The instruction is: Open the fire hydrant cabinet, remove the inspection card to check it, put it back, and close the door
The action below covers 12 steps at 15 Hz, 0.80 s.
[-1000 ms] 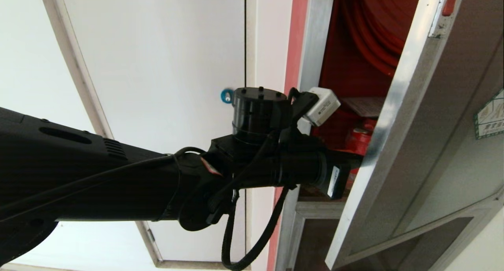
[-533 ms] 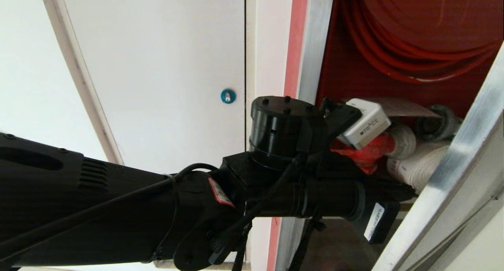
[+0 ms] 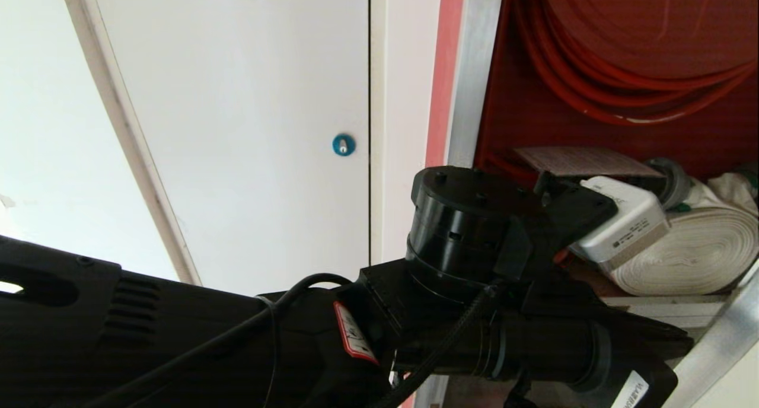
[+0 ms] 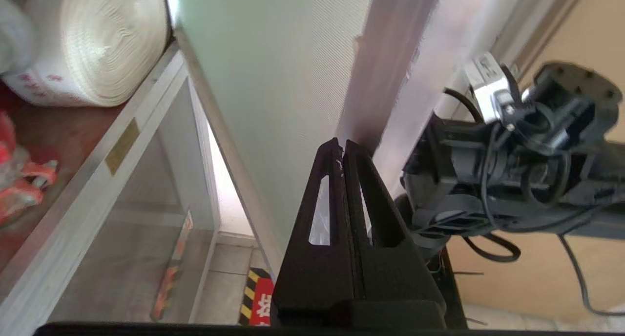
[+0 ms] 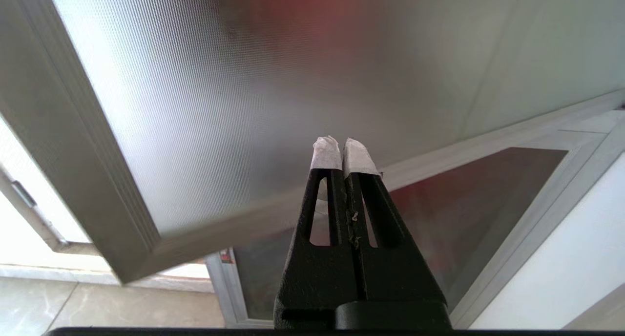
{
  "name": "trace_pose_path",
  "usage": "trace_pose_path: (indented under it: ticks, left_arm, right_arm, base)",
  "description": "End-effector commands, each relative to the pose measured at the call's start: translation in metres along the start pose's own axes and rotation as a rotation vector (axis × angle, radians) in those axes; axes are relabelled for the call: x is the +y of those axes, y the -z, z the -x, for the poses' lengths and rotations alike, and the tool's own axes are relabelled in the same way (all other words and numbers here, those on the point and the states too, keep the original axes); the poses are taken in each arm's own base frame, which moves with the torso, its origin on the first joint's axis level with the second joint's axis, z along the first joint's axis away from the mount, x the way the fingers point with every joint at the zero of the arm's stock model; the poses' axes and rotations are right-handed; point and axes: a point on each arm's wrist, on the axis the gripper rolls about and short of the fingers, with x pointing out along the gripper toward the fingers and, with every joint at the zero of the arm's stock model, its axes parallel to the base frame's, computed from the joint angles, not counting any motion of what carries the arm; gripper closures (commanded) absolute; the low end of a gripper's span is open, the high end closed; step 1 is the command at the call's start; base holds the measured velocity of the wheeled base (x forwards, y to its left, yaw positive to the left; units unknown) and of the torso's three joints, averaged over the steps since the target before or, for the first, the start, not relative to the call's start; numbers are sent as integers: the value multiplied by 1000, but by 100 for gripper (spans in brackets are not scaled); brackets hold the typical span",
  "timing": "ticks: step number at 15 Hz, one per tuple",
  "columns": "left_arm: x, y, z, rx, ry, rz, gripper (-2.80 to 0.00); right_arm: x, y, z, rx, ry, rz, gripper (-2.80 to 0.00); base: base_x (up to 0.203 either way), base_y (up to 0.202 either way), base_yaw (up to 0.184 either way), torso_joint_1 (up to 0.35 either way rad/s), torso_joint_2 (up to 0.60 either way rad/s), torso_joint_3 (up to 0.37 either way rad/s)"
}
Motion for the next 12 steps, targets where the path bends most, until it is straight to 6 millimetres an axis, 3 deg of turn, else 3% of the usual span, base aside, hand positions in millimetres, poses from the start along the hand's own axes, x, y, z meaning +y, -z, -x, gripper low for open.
trace_pose_path:
  ticks: [1,8,12]
  left_arm:
    - [-5,0,-1,-2,13,-21,0]
    - [-31,-3,-3,-5,76,-28,0]
    - [-37,-3,-5,-3,91,-29,0]
  right_arm:
    - [0,0,0,0,-1,1,0]
    - [0,0,0,0,-1,1,0]
    - [0,0,0,-2,-1,1,0]
  base:
    - [0,0,0,0,0,0]
    - [0,0,0,0,0,0]
    - [0,0,0,0,0,0]
